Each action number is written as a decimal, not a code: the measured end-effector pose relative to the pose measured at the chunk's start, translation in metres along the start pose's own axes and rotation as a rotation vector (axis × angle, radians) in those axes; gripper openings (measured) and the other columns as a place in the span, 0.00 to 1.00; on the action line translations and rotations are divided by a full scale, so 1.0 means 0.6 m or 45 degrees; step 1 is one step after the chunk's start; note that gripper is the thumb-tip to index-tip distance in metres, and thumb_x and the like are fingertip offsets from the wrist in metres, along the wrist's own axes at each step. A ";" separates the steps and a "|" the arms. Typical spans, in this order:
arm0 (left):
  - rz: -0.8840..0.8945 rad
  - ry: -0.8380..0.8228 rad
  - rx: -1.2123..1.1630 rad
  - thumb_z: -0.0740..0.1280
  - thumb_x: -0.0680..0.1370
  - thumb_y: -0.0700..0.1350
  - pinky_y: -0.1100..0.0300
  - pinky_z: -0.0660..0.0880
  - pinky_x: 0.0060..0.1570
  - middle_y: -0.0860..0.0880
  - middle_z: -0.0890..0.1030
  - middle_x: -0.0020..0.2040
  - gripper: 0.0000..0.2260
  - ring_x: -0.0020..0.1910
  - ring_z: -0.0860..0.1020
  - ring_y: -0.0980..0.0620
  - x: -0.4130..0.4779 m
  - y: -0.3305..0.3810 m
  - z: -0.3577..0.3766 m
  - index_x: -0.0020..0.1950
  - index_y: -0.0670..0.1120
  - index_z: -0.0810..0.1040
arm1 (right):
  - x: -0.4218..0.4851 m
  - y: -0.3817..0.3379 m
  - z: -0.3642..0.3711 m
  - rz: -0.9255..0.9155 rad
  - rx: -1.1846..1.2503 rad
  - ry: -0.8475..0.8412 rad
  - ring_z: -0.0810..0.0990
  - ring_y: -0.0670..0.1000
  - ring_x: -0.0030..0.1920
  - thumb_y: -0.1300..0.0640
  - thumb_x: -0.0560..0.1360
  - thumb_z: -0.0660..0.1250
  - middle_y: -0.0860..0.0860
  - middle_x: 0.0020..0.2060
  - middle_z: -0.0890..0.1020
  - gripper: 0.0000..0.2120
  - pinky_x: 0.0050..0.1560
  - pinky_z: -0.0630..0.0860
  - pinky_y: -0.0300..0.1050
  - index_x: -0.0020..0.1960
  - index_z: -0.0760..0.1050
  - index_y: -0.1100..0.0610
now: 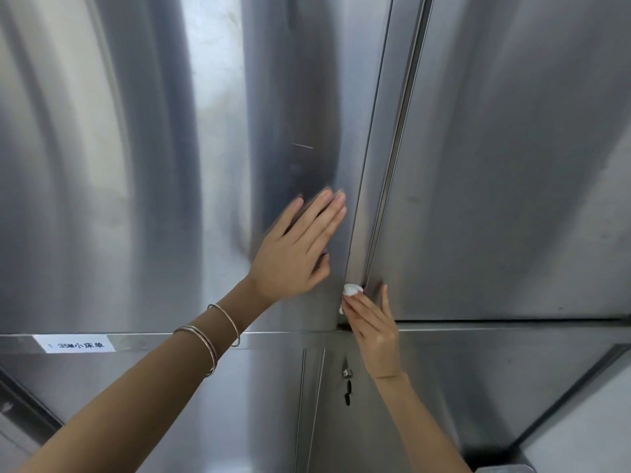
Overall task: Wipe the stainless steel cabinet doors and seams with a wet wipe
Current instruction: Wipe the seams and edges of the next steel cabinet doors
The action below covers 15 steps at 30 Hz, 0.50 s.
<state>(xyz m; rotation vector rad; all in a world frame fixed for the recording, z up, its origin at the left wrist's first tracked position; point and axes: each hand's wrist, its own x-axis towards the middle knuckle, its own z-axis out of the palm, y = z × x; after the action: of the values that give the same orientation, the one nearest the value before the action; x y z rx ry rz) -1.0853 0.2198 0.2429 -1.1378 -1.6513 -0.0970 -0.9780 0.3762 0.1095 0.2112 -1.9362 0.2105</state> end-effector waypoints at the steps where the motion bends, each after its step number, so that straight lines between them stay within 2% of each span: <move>1: 0.002 0.000 -0.003 0.60 0.75 0.45 0.47 0.52 0.75 0.44 0.55 0.78 0.32 0.77 0.54 0.46 0.001 -0.001 0.000 0.77 0.39 0.56 | -0.014 -0.001 0.000 -0.023 -0.021 -0.041 0.81 0.53 0.55 0.62 0.76 0.64 0.55 0.52 0.83 0.09 0.68 0.63 0.64 0.49 0.83 0.63; 5: -0.007 -0.015 -0.012 0.60 0.75 0.45 0.46 0.51 0.75 0.43 0.54 0.78 0.33 0.78 0.53 0.45 0.001 0.002 -0.003 0.78 0.39 0.54 | 0.004 0.004 -0.022 -0.125 -0.110 -0.070 0.82 0.50 0.53 0.60 0.79 0.62 0.53 0.51 0.84 0.11 0.67 0.64 0.65 0.48 0.84 0.62; 8: -0.027 -0.009 -0.026 0.60 0.74 0.44 0.45 0.52 0.75 0.43 0.55 0.78 0.33 0.78 0.53 0.45 0.001 0.005 -0.002 0.77 0.39 0.55 | 0.062 0.005 -0.028 -0.138 -0.096 0.026 0.80 0.51 0.57 0.63 0.76 0.66 0.55 0.54 0.82 0.08 0.71 0.58 0.63 0.53 0.82 0.63; 10: -0.025 -0.005 -0.029 0.60 0.74 0.44 0.45 0.51 0.75 0.43 0.54 0.78 0.32 0.78 0.53 0.45 0.002 0.005 -0.002 0.77 0.39 0.56 | 0.093 0.010 -0.029 -0.126 -0.082 0.092 0.80 0.52 0.57 0.64 0.75 0.68 0.55 0.53 0.83 0.07 0.72 0.57 0.61 0.52 0.82 0.64; 15: -0.023 -0.002 -0.025 0.60 0.74 0.44 0.45 0.51 0.75 0.44 0.53 0.78 0.32 0.78 0.53 0.45 0.001 0.005 0.001 0.77 0.39 0.57 | 0.031 0.018 -0.014 -0.168 -0.131 0.043 0.81 0.50 0.55 0.63 0.75 0.69 0.54 0.51 0.84 0.06 0.66 0.65 0.65 0.50 0.83 0.62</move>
<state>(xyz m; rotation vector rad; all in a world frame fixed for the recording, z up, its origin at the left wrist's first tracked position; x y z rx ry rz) -1.0835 0.2218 0.2419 -1.1379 -1.6658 -0.1240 -0.9801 0.3879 0.1295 0.2643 -1.8866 0.0273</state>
